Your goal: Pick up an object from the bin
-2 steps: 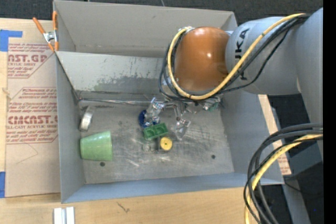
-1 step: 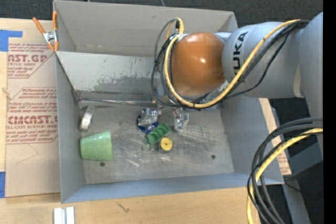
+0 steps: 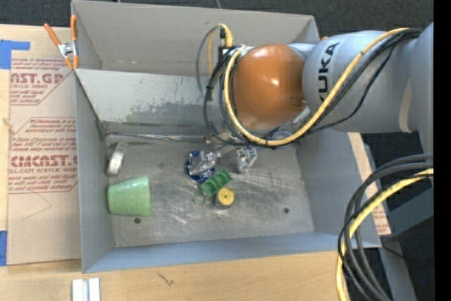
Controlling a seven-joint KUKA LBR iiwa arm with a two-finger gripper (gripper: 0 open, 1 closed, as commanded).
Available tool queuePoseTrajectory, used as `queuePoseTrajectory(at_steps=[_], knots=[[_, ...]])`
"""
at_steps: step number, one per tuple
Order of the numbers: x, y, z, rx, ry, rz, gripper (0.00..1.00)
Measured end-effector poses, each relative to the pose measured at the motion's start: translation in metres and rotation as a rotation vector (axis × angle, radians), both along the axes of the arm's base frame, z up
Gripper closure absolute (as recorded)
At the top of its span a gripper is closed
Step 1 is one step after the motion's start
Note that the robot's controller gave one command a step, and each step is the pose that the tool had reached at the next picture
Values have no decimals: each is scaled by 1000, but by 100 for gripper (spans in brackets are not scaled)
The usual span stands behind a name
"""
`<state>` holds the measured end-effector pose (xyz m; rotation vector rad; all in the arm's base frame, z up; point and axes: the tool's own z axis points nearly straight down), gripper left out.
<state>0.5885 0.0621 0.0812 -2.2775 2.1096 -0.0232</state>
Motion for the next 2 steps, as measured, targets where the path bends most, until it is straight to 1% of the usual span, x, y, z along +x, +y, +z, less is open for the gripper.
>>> queuePoseTrajectory(at_steps=[1,2], knots=[[-1,5,2,6,4,4,100],[1,7,47,-13,29,3,100]])
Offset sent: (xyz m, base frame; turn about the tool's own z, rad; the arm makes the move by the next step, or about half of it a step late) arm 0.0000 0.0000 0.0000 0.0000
